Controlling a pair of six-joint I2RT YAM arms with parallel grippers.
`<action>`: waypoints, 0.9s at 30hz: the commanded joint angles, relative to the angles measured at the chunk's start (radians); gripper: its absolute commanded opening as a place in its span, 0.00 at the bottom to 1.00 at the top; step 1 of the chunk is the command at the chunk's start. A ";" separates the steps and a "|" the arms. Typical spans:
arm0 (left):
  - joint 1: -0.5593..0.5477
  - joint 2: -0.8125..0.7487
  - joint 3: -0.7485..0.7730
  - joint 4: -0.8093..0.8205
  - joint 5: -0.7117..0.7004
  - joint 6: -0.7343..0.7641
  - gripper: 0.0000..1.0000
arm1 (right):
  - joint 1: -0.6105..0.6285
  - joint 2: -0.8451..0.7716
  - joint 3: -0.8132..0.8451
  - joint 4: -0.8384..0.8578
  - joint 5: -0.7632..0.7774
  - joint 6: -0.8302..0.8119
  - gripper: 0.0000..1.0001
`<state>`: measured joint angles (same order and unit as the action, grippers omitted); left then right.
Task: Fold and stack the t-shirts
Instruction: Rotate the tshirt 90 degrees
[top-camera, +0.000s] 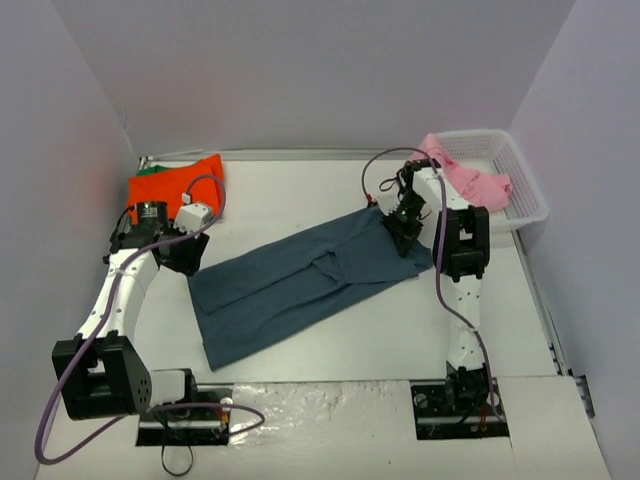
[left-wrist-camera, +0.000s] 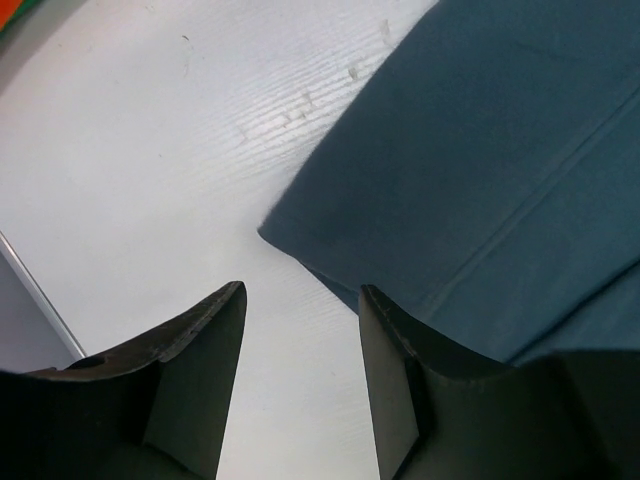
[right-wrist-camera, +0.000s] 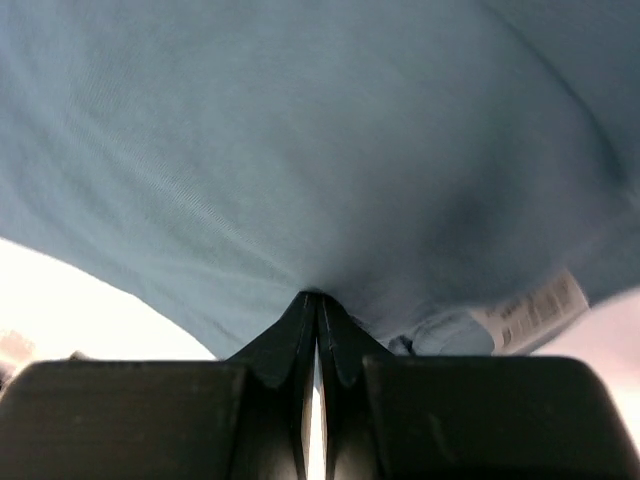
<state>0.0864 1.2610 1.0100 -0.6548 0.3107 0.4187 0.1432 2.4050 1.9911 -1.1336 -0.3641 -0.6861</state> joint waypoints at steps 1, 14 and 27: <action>0.009 0.030 0.087 0.004 -0.033 -0.001 0.47 | 0.001 0.141 0.183 0.066 0.030 -0.007 0.00; 0.010 0.072 0.156 -0.022 -0.134 -0.037 0.47 | 0.188 0.303 0.538 0.529 0.108 -0.044 0.00; 0.010 0.120 0.173 0.001 -0.148 -0.063 0.47 | 0.228 0.276 0.519 1.041 0.324 0.014 0.00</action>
<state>0.0875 1.4082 1.1332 -0.6537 0.1772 0.3782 0.3737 2.6980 2.5267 -0.2497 -0.1612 -0.7013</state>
